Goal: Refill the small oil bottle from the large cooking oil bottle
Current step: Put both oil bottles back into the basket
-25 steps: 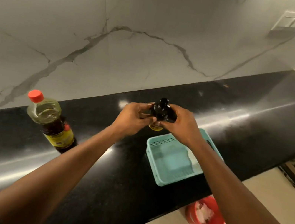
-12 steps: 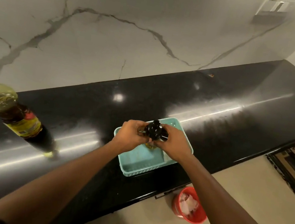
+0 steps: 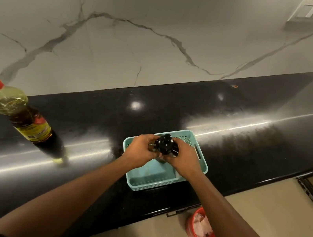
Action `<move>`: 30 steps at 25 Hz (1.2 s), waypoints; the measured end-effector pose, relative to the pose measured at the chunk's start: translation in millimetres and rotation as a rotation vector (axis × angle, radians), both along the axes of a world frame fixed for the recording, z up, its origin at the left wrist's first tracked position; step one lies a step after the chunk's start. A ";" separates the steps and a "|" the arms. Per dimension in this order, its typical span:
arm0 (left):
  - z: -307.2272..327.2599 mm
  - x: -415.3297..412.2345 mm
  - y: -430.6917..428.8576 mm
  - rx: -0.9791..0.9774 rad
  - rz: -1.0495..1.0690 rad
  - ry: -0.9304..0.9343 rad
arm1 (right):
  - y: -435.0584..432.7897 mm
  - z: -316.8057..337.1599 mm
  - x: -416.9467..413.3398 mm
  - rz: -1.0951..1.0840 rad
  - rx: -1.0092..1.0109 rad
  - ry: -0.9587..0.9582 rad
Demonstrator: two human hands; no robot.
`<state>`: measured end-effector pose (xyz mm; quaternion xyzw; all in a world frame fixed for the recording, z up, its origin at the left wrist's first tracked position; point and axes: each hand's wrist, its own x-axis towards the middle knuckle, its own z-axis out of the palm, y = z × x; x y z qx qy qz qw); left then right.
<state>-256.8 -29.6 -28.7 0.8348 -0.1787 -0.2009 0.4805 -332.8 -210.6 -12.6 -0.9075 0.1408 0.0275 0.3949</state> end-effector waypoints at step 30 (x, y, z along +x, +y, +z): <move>100.4 78.2 396.3 -0.255 0.531 0.060 | 388.0 80.2 180.5 0.384 0.184 -0.145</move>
